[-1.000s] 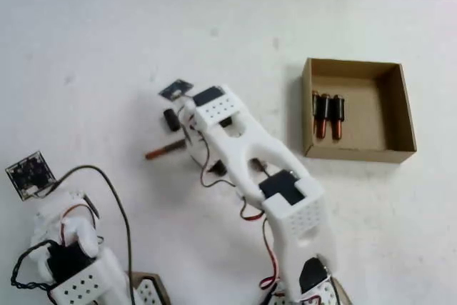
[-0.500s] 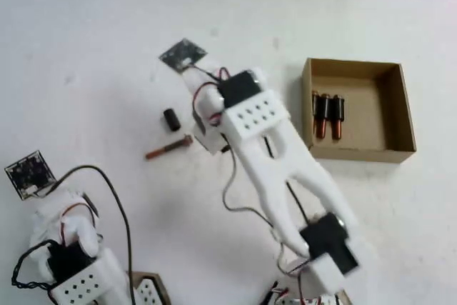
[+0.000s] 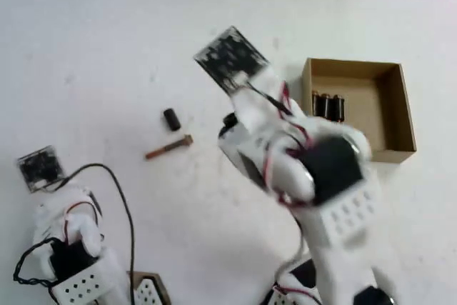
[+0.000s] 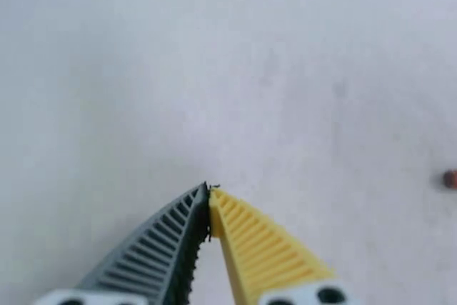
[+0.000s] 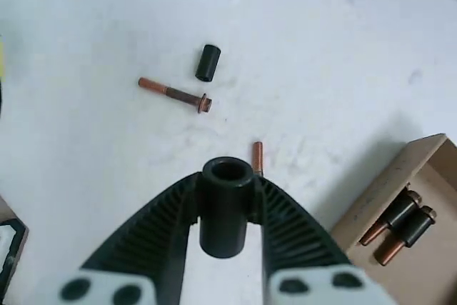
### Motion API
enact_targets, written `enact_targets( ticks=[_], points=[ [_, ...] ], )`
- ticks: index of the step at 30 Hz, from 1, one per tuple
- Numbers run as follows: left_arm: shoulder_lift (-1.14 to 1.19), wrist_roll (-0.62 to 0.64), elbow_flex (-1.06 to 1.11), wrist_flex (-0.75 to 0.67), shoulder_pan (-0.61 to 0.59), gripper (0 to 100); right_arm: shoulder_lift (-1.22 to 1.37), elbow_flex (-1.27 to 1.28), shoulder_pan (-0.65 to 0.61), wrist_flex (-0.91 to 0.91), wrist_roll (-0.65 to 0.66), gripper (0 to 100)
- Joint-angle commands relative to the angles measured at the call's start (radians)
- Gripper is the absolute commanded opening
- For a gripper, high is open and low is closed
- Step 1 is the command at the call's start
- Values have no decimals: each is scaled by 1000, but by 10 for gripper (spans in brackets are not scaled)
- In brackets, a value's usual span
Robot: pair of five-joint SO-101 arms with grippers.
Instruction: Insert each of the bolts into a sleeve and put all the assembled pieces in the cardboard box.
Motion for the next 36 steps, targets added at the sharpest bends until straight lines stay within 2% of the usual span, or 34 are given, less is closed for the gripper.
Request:
enact_targets(
  ticks=[1,4,8,12,18,23,29,36],
  points=[
    [-8,-107,-3,-31,91,24,-113,-28,7,42,11,16],
    [-8,-157,-3,-34,137,24,-188,-26,44,61,11,16],
    [-8,-221,-3,-34,159,27,-271,-25,162,61,11,17],
    [-8,-376,-11,-34,160,27,-338,68,262,41,11,17],
    [-8,-552,-21,-26,162,24,-479,339,298,-119,11,17],
    [-8,-730,-97,78,199,26,-665,597,297,-303,11,17],
    [-8,-744,-206,187,274,26,-822,832,302,-433,11,17],
    [-8,-789,-255,255,349,26,-926,979,303,-487,3,17]
  ],
)
